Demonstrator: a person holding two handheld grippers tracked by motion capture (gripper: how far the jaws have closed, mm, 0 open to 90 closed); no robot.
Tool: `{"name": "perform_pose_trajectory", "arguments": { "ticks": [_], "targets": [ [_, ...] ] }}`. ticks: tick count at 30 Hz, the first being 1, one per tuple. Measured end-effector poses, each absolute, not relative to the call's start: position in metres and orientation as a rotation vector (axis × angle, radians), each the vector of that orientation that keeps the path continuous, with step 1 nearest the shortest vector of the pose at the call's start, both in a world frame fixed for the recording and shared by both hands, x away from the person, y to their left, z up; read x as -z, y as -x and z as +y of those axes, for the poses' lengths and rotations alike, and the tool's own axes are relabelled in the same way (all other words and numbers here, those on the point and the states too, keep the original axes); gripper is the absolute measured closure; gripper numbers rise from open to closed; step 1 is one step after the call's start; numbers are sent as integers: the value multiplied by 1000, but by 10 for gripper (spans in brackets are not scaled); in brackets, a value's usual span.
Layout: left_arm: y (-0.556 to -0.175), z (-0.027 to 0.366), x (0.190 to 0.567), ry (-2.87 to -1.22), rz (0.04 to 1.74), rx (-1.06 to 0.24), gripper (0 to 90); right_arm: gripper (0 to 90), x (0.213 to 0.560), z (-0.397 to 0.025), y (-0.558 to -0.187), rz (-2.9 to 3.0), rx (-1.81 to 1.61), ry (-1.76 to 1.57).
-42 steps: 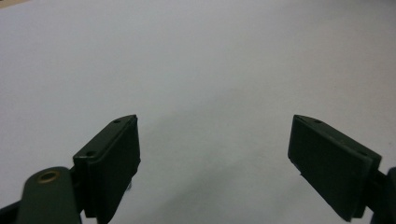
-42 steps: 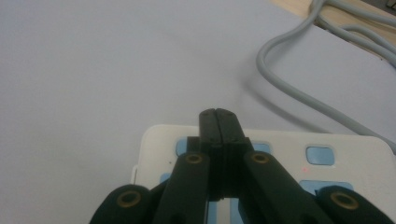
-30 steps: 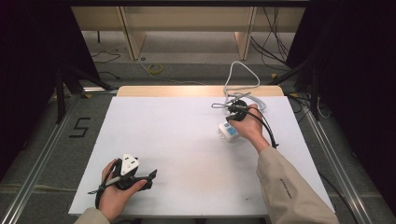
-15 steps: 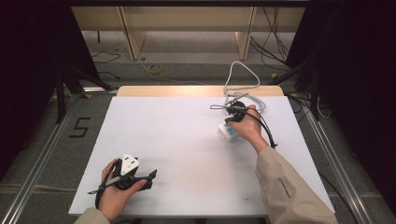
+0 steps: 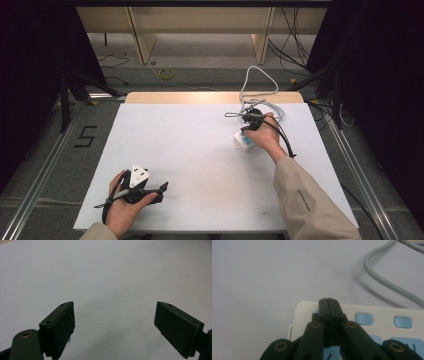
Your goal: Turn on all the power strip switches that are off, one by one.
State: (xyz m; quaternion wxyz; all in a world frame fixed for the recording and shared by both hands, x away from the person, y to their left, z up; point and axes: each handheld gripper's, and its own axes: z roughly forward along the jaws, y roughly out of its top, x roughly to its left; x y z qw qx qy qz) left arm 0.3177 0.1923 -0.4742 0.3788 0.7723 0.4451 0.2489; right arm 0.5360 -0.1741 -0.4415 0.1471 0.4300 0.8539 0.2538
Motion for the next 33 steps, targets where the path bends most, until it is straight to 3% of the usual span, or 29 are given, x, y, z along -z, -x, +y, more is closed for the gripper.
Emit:
{"name": "perform_pose_trajectory", "arguments": {
  "ticks": [33],
  "targets": [
    [-318, 192, 474, -1978, 1130, -639, 166, 900, 444, -174, -536, 2437, -678, -1219]
  ]
}}
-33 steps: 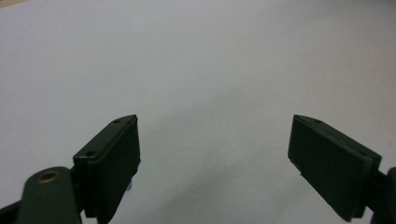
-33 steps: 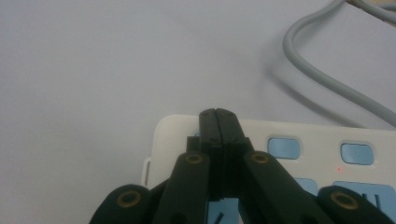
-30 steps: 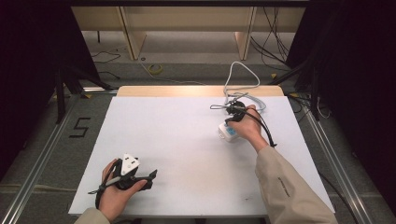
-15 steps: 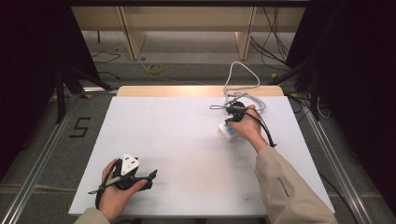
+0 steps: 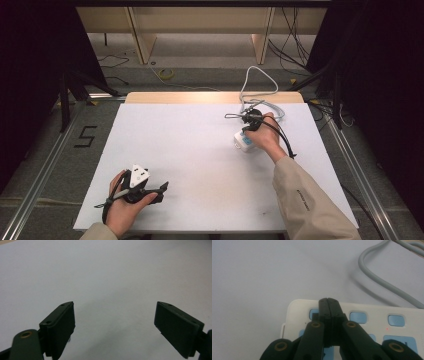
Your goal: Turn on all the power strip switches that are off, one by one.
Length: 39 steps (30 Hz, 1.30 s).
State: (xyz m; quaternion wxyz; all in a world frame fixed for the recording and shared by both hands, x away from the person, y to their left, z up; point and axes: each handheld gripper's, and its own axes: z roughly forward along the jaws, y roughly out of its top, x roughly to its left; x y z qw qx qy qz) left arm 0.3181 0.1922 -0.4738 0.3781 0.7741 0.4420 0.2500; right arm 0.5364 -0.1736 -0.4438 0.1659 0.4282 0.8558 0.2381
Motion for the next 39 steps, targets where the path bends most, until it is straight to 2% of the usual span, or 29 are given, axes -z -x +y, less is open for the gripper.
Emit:
{"name": "perform_pose_trajectory", "arguments": {
  "ticks": [39],
  "targets": [
    [-318, 192, 474, -1976, 1139, -636, 166, 900, 446, -167, -535, 2429, -679, -1202]
  ]
}}
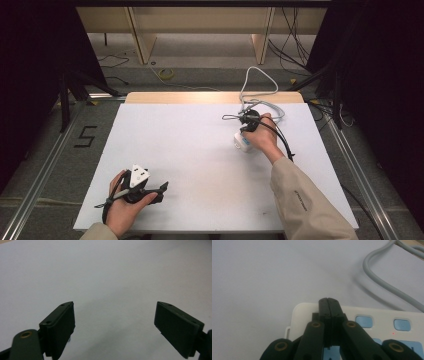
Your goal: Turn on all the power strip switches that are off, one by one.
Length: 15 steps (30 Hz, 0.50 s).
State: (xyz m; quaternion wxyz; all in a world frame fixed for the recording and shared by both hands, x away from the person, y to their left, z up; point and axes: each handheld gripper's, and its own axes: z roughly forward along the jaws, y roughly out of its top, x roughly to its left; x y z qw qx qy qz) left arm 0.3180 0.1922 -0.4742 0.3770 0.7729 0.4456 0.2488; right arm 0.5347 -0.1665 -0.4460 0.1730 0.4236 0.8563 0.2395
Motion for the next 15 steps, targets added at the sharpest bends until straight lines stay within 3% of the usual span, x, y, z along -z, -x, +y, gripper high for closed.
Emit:
{"name": "perform_pose_trajectory", "arguments": {
  "ticks": [15],
  "targets": [
    [-318, 192, 475, -1976, 1137, -641, 166, 900, 446, -181, -522, 2343, -859, -1246]
  ]
}}
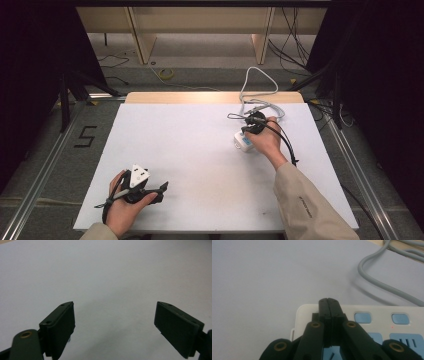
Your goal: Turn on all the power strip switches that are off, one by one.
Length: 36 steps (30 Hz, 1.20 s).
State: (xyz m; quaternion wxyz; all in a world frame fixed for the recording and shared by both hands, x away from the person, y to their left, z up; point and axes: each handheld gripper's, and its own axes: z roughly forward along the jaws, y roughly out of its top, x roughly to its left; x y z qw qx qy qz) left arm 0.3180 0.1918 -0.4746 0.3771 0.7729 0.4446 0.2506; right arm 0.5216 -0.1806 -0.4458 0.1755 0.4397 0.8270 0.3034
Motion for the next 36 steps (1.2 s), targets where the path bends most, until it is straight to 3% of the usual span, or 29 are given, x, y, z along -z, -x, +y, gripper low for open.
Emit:
{"name": "perform_pose_trajectory", "arguments": {
  "ticks": [12, 36],
  "targets": [
    [-318, 191, 475, -1980, 1139, -639, 166, 867, 433, -191, -500, 2351, -950, -1223],
    [-319, 190, 476, -1987, 1141, -629, 165, 612, 433, -214, -436, 2440, -1025, -1158]
  ]
}}
